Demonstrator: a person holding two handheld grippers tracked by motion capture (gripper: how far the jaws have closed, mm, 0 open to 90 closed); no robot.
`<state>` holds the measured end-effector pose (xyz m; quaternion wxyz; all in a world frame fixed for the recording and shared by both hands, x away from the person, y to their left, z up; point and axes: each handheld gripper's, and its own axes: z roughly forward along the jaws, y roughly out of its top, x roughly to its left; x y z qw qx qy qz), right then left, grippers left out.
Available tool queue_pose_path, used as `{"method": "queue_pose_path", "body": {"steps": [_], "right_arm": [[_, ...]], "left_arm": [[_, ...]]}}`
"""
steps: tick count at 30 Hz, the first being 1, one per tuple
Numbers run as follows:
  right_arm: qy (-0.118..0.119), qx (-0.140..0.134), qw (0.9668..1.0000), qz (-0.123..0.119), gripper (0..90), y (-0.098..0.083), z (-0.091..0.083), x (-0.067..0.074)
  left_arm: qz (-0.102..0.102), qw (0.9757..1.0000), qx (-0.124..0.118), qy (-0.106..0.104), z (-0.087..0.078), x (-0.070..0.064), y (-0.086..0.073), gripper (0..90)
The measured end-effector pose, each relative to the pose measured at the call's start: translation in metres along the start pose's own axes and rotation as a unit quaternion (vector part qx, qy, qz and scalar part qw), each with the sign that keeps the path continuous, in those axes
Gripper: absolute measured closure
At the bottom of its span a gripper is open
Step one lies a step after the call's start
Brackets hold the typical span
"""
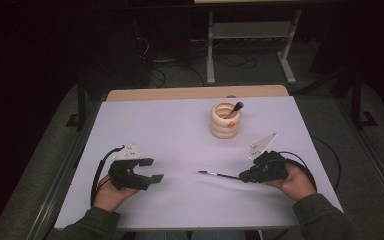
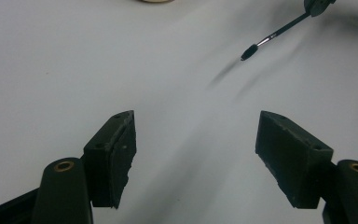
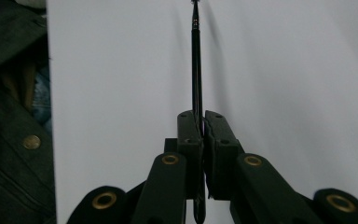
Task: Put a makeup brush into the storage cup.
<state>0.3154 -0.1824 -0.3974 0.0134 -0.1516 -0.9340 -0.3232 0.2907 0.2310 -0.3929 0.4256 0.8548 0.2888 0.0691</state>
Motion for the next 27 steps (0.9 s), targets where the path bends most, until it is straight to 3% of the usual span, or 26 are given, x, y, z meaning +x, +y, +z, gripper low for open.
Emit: {"method": "queue_pose_path", "body": {"steps": [8,18,27], "right_arm": [[0.009,-0.032,0.9990,-0.030,85.3,0.013,-0.005,0.016],[0.024,-0.078,0.9960,-0.036,85.3,0.033,-0.007,0.022],[0.041,-0.101,0.9929,-0.048,85.3,0.052,-0.002,0.031]], "left_arm": [[0.006,0.9999,-0.005,-0.012,-0.008,-0.004,-0.002,28.7],[0.016,0.9991,-0.010,-0.037,-0.010,-0.009,-0.003,28.0],[0.029,0.9977,-0.012,-0.059,-0.003,-0.017,0.003,29.9]]}}
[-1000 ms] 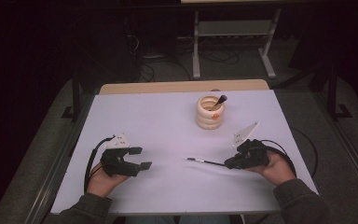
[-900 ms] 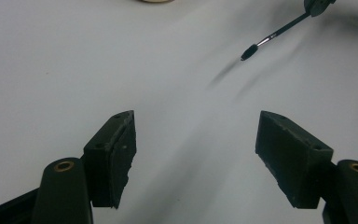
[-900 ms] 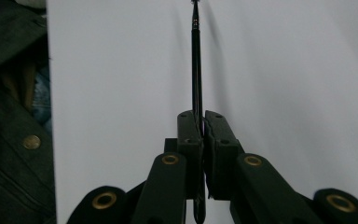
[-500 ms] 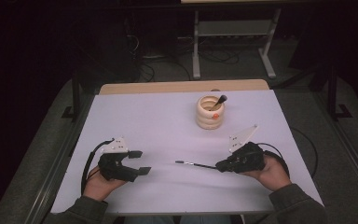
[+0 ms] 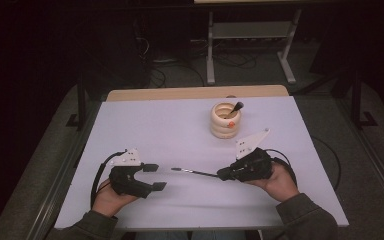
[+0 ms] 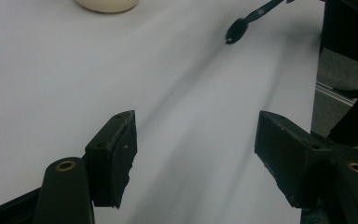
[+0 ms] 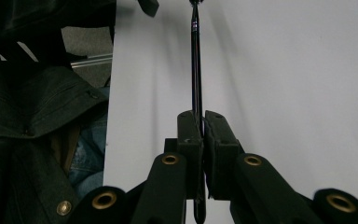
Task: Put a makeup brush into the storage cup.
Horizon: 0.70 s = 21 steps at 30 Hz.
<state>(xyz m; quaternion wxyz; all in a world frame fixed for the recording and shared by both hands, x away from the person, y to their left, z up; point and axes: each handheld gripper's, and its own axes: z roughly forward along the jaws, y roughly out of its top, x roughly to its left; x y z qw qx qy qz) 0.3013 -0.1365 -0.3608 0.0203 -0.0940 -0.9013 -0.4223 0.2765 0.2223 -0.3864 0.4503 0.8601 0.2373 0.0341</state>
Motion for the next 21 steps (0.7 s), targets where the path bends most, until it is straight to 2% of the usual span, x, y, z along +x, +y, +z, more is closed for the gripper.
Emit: {"method": "queue_pose_path", "body": {"steps": [4,7,8,11,12,13,17,21], "right_arm": [[0.002,-0.004,1.0000,-0.005,85.3,0.004,0.006,0.002],[0.004,-0.010,0.9999,-0.006,85.3,0.005,0.010,0.001],[0.005,-0.015,0.9999,-0.001,85.3,0.006,0.011,0.002],[0.006,-0.024,0.9997,-0.001,85.2,0.007,0.012,0.001],[0.006,-0.024,0.9997,-0.001,85.2,0.007,0.012,0.001],[0.008,-0.037,0.9993,0.006,85.2,0.009,0.014,0.002],[0.013,-0.056,0.9983,0.006,85.3,0.013,0.017,0.004],[0.017,-0.059,0.9981,-0.002,85.2,0.015,0.023,0.007]], "left_arm": [[0.007,1.0000,0.000,-0.007,0.004,-0.002,0.004,31.2],[0.003,0.9999,-0.004,-0.011,0.006,-0.003,0.005,33.3],[0.009,0.9998,-0.003,-0.015,0.008,-0.004,0.007,34.1],[0.007,0.9998,-0.007,-0.019,0.009,-0.006,0.008,35.9],[0.009,0.9994,-0.008,-0.032,0.012,-0.007,0.010,35.9],[0.008,0.9993,-0.009,-0.036,0.012,-0.007,0.010,38.7],[0.008,0.9987,-0.015,-0.049,0.012,-0.008,0.013,42.7],[0.011,0.9981,-0.018,-0.059,0.013,-0.009,0.015,45.7]]}}
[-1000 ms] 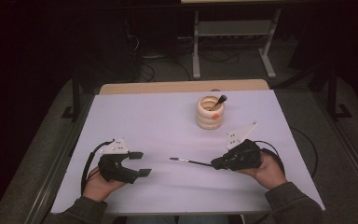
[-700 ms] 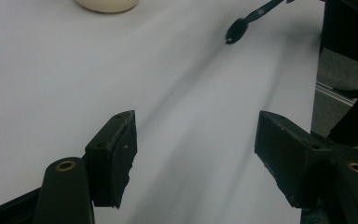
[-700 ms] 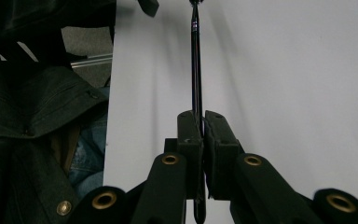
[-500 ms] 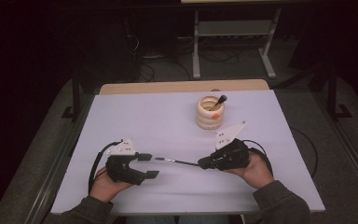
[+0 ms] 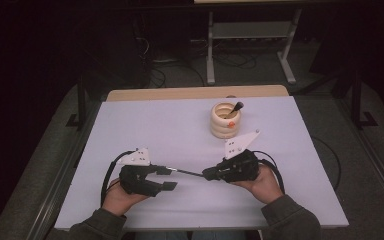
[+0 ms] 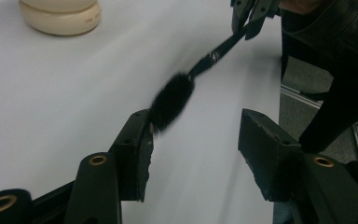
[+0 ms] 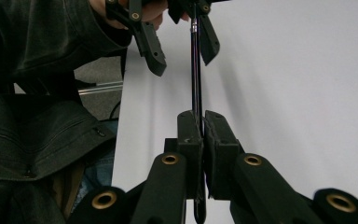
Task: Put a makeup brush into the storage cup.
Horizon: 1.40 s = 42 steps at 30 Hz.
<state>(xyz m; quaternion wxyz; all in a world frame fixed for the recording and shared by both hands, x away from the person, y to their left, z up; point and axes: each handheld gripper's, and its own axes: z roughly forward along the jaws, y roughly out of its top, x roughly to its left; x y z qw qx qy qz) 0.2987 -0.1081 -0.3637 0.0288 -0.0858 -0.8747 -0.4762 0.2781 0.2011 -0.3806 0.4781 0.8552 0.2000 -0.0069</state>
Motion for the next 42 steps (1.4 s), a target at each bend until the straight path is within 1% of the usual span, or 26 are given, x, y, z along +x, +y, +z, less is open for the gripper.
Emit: {"method": "queue_pose_path", "body": {"steps": [4,5,7,9,11,12,16,20,21,24,27,29,31,35,38,39,40,41,42], "right_arm": [[0.005,0.009,0.9999,-0.003,85.2,-0.001,0.008,0.001],[0.004,0.012,0.9999,-0.009,85.2,-0.001,0.010,0.000],[0.011,0.012,0.9998,-0.011,85.2,-0.001,0.012,0.001],[0.009,0.021,0.9995,-0.019,85.2,0.000,0.013,0.002],[0.012,0.028,0.9993,-0.022,85.2,-0.001,0.015,0.002],[0.011,0.032,0.9990,-0.030,85.2,-0.001,0.015,0.001],[0.015,0.034,0.9988,-0.033,85.2,-0.001,0.015,0.001],[0.013,0.044,0.9979,-0.046,85.2,-0.002,0.016,0.001],[0.014,0.045,0.9978,-0.046,85.2,-0.002,0.017,0.001],[0.016,0.049,0.9972,-0.054,85.1,-0.001,0.018,0.002],[0.017,0.061,0.9963,-0.059,85.1,-0.001,0.020,0.003],[0.015,0.068,0.9955,-0.065,85.2,-0.001,0.022,0.003],[0.012,0.074,0.9947,-0.070,85.1,-0.001,0.024,0.004],[0.015,0.081,0.9937,-0.076,84.9,-0.002,0.027,0.005],[0.013,0.088,0.9925,-0.084,84.6,-0.002,0.031,0.006],[0.011,0.092,0.9922,-0.084,84.1,-0.001,0.032,0.006],[0.011,0.095,0.9923,-0.079,82.7,-0.001,0.034,0.006],[0.007,0.099,0.9922,-0.075,76.6,-0.001,0.036,0.005],[0.001,0.102,0.9925,-0.067,67.7,0.000,0.038,0.005]], "left_arm": [[0.007,0.9999,0.003,-0.009,0.001,-0.001,0.002,50.5],[0.006,0.9999,0.002,-0.010,0.002,-0.002,0.002,52.0],[0.011,0.9998,0.007,-0.014,0.002,-0.001,0.003,55.0],[0.010,0.9998,0.006,-0.017,0.003,-0.002,0.004,58.0],[0.015,0.9996,0.011,-0.020,0.003,-0.002,0.005,60.8],[0.015,0.9996,0.011,-0.022,0.003,-0.002,0.005,62.1],[0.017,0.9993,0.013,-0.030,0.005,-0.002,0.006,68.2],[0.026,0.9987,0.020,-0.038,0.006,-0.002,0.007,72.5],[0.028,0.9986,0.022,-0.040,0.006,-0.002,0.008,73.7],[0.028,0.9983,0.022,-0.047,0.007,-0.002,0.009,76.7],[0.030,0.9978,0.023,-0.054,0.008,-0.002,0.010,78.2],[0.027,0.9976,0.027,-0.058,0.008,-0.002,0.010,78.9],[0.024,0.9972,0.026,-0.066,0.009,-0.002,0.010,80.7],[0.023,0.9961,0.023,-0.082,0.008,-0.001,0.011,84.1],[0.022,0.9961,0.027,-0.081,0.008,-0.003,0.011,85.0],[0.025,0.9961,0.030,-0.080,0.009,-0.003,0.011,85.1],[0.029,0.9961,0.038,-0.074,0.009,-0.003,0.011,85.1],[0.033,0.9962,0.045,-0.066,0.009,-0.004,0.012,85.2],[0.042,0.9959,0.053,-0.060,0.010,-0.004,0.012,85.2]]}}
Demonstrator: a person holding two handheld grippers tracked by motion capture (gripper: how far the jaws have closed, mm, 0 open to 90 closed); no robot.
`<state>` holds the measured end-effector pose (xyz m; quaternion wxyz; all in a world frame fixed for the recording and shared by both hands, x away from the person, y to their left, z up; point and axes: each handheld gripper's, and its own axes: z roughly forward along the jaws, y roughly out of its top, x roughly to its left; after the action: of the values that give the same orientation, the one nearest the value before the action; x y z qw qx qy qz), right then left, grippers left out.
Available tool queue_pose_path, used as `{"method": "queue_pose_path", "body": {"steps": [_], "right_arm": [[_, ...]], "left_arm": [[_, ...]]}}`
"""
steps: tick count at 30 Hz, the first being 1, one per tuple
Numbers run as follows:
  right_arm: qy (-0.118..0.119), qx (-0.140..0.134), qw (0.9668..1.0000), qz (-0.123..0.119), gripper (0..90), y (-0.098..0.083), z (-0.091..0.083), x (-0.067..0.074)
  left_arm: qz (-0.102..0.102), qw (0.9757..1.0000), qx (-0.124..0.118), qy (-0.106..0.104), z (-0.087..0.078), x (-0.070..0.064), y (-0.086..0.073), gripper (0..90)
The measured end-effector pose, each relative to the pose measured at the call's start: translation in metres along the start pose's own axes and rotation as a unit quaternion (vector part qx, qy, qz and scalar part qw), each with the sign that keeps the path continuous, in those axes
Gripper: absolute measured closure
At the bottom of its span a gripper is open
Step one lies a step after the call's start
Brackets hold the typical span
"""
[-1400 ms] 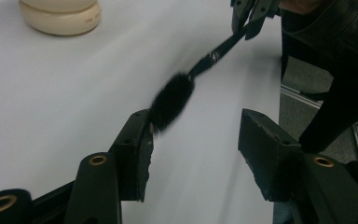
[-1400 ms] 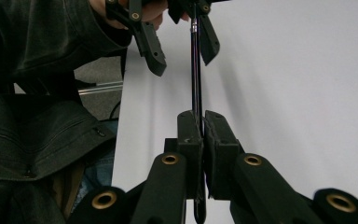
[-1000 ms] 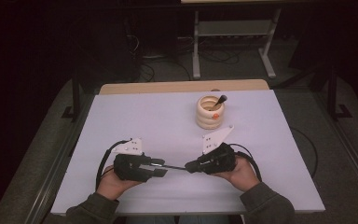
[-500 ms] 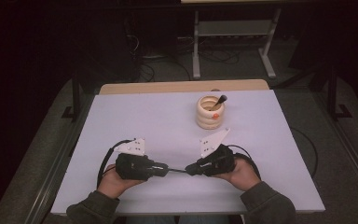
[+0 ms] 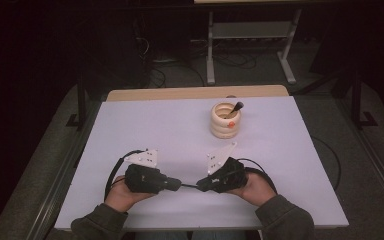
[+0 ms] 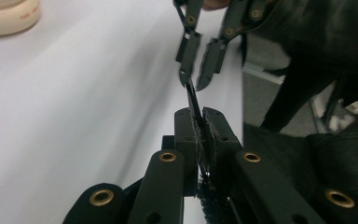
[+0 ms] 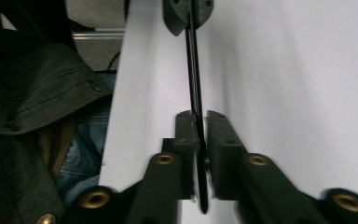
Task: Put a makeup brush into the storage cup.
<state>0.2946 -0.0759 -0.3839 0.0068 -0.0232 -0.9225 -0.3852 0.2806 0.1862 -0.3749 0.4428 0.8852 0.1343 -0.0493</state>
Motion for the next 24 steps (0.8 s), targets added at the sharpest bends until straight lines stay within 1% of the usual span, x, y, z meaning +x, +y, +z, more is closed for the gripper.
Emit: {"method": "queue_pose_path", "body": {"steps": [1,2,3,4,5,6,9,10,11,12,13,14,15,16,17,18,20,21,23,24], "right_arm": [[0.001,0.010,0.9999,0.004,66.9,0.002,0.002,-0.001],[-0.002,0.020,0.9998,0.005,66.7,0.004,0.004,0.001],[-0.012,0.028,0.9995,-0.005,66.8,0.007,0.007,0.002],[-0.015,0.038,0.9991,-0.008,67.1,0.010,0.010,0.004],[-0.017,0.047,0.9987,-0.009,67.9,0.014,0.013,0.006],[-0.020,0.052,0.9983,-0.016,68.9,0.017,0.015,0.007],[-0.022,0.056,0.9979,-0.022,73.7,0.024,0.020,0.009],[-0.021,0.057,0.9979,-0.022,76.6,0.025,0.022,0.009],[-0.019,0.058,0.9979,-0.022,81.4,0.025,0.024,0.010],[-0.018,0.059,0.9978,-0.024,82.5,0.025,0.025,0.010],[-0.016,0.058,0.9979,-0.024,83.4,0.025,0.026,0.010],[-0.012,0.057,0.9980,-0.025,84.5,0.024,0.027,0.011],[-0.010,0.052,0.9983,-0.026,84.6,0.024,0.027,0.012],[-0.010,0.045,0.9987,-0.024,84.7,0.022,0.027,0.011],[-0.007,0.037,0.9991,-0.020,84.7,0.020,0.027,0.010],[-0.009,0.032,0.9993,-0.015,84.8,0.018,0.026,0.009],[-0.012,0.021,0.9997,-0.004,84.8,0.013,0.024,0.008],[-0.009,0.016,0.9998,0.000,84.8,0.011,0.023,0.007],[-0.012,0.006,0.9999,0.006,84.8,0.008,0.022,0.007],[-0.011,-0.002,0.9999,0.011,84.7,0.006,0.021,0.006]], "left_arm": [[-0.002,1.0000,0.003,0.004,0.001,-0.002,0.001,85.2],[0.001,0.9999,0.014,0.007,0.001,-0.002,0.002,85.2],[0.004,0.9997,0.020,0.013,0.003,-0.003,0.003,85.2],[0.006,0.9995,0.027,0.017,0.004,-0.004,0.004,85.2],[0.010,0.9994,0.029,0.017,0.005,-0.005,0.006,85.2],[0.012,0.9993,0.033,0.016,0.005,-0.006,0.007,85.2],[0.018,0.9990,0.037,0.017,0.007,-0.007,0.008,85.2],[0.015,0.9992,0.033,0.016,0.007,-0.007,0.008,85.2],[0.019,0.9992,0.033,0.015,0.007,-0.007,0.009,85.2],[0.022,0.9990,0.035,0.014,0.006,-0.007,0.008,85.2],[0.021,0.9992,0.033,0.012,0.006,-0.006,0.008,84.9],[0.019,0.9992,0.029,0.019,0.005,-0.006,0.008,83.0],[0.009,0.9996,0.021,0.016,0.004,-0.005,0.007,77.1],[0.004,0.9996,0.020,0.019,0.002,-0.004,0.006,69.7],[-0.002,0.9996,0.017,0.022,0.000,-0.004,0.005,65.1],[-0.009,0.9996,0.013,0.023,-0.001,-0.004,0.004,64.3],[-0.011,0.9995,0.009,0.027,-0.003,-0.002,0.003,62.1],[-0.014,0.9995,0.008,0.028,-0.004,-0.001,0.002,60.9],[-0.020,0.9994,0.002,0.027,-0.005,-0.001,0.002,60.8],[-0.018,0.9995,0.001,0.028,-0.004,-0.001,0.002,61.3]]}}
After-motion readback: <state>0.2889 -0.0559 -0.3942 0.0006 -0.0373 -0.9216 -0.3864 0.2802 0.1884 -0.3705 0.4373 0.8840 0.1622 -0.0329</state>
